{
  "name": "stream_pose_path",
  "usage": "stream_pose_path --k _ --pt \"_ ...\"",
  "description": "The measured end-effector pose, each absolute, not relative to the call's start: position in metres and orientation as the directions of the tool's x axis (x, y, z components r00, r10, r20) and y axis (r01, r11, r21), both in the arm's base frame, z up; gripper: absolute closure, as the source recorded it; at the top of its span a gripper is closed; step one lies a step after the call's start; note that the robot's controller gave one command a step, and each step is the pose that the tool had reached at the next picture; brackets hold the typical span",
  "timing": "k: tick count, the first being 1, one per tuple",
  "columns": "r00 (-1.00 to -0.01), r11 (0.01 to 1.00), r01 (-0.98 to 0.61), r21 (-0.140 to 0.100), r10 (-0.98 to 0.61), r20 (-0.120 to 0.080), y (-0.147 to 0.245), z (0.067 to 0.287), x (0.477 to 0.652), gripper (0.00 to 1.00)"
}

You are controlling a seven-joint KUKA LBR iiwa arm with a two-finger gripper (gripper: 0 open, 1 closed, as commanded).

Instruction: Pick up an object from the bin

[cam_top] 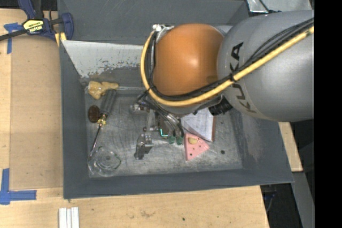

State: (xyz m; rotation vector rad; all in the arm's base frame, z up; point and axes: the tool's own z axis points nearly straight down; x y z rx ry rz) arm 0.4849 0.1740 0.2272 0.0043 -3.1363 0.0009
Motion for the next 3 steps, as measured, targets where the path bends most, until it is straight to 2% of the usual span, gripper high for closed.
stream_pose_path --k 1,2,3 --pt "-1.0 1.0 0.0 0.001 0.0 -0.002 0.173 0.231 0.487 0.0" --pt "-0.998 0.998 -0.061 0.002 -0.061 -0.009 0.184 0.195 0.487 0.0" --pt "-0.972 0.972 -0.235 0.0 -0.235 -0.004 0.2 0.151 0.491 0.0"
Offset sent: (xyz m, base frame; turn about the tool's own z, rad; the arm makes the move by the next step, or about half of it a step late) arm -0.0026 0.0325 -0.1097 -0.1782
